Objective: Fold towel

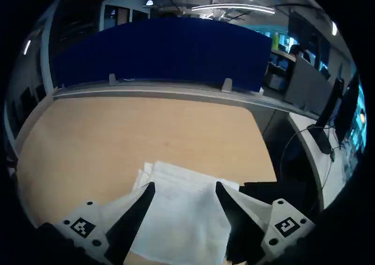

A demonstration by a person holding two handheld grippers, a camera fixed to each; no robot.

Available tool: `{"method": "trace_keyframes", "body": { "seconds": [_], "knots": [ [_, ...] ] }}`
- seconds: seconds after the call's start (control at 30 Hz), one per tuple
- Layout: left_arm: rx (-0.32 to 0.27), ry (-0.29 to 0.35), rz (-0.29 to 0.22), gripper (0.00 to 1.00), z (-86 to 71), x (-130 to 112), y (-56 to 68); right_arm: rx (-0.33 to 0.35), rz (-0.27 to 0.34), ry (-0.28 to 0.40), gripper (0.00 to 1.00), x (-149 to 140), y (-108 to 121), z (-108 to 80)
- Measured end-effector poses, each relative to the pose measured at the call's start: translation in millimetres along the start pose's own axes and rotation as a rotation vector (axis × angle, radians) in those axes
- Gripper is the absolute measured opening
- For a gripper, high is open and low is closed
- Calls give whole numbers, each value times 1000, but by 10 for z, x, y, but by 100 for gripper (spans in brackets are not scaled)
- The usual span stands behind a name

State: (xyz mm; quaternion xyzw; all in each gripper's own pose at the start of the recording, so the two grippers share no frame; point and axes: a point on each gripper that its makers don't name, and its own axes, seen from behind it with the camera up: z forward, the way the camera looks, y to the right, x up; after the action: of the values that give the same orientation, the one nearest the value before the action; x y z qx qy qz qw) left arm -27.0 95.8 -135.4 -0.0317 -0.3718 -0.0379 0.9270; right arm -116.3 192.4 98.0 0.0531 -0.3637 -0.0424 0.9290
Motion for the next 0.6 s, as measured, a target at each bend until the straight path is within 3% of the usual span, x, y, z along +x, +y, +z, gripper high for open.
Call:
{"method": "trace_keyframes", "body": {
  "seconds": [0.3,0.5,0.6],
  "knots": [
    [29,6,-23,96,-63,-17,-97,7,-20,-50,100,-112,-57,252],
    [32,11,-31,96,-66,-14,-111,5,-24,-48,100,-90,-46,225],
    [29,11,-28,96,-45,-8,-115,1,-19,-20,100,0,-52,117]
  ]
}}
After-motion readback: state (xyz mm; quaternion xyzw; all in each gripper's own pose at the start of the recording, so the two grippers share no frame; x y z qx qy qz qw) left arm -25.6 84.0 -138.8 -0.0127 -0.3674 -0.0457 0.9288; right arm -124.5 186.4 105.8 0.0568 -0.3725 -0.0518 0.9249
